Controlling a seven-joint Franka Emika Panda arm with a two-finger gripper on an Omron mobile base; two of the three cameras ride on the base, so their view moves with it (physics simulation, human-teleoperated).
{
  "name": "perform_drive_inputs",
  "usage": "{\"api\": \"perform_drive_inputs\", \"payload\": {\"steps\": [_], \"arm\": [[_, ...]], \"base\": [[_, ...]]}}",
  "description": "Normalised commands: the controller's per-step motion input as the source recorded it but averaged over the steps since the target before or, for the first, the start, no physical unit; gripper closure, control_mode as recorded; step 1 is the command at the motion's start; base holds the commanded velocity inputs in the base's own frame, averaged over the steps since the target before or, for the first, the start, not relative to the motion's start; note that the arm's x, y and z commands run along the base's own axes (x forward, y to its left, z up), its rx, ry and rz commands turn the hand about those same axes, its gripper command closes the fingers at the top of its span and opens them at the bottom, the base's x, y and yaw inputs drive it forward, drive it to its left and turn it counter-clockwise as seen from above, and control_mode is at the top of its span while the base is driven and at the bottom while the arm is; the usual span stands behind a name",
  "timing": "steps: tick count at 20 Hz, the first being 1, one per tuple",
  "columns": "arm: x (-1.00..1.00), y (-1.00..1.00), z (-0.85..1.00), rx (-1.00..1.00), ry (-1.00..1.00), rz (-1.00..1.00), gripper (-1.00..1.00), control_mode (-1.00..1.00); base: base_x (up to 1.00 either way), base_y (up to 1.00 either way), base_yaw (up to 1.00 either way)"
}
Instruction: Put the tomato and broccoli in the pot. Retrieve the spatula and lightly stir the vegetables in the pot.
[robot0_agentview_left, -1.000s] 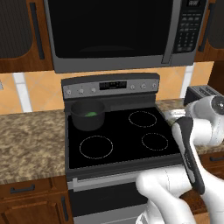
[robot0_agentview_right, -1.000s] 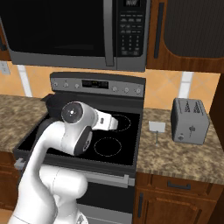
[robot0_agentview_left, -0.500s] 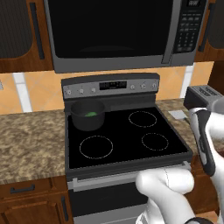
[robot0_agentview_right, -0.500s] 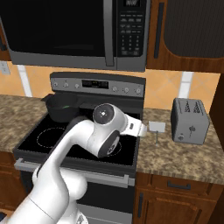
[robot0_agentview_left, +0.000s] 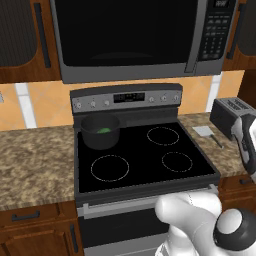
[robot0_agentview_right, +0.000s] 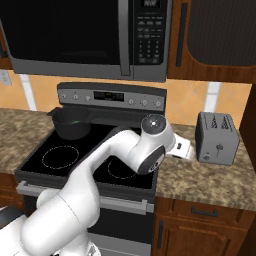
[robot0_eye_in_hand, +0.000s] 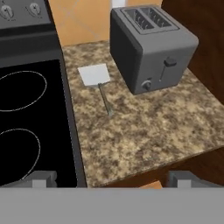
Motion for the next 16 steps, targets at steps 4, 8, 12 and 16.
{"api": "perform_drive_inputs", "payload": {"steps": [4,8,12,16], "arm": [[0.0,-0.09,-0.51,0.01,0.07,0.01,-1.0,-1.0],[0.01,0.0,-0.54,0.0,0.03,0.0,-1.0,-1.0],[0.05,0.0,-0.35,0.0,0.0,0.0,-1.0,-1.0],[0.24,0.03,-0.17,0.0,0.0,0.0,-1.0,-1.0]], "base": [[0.0,0.0,0.0],[0.0,0.0,0.0],[0.0,0.0,0.0],[0.0,0.0,0.0]]}}
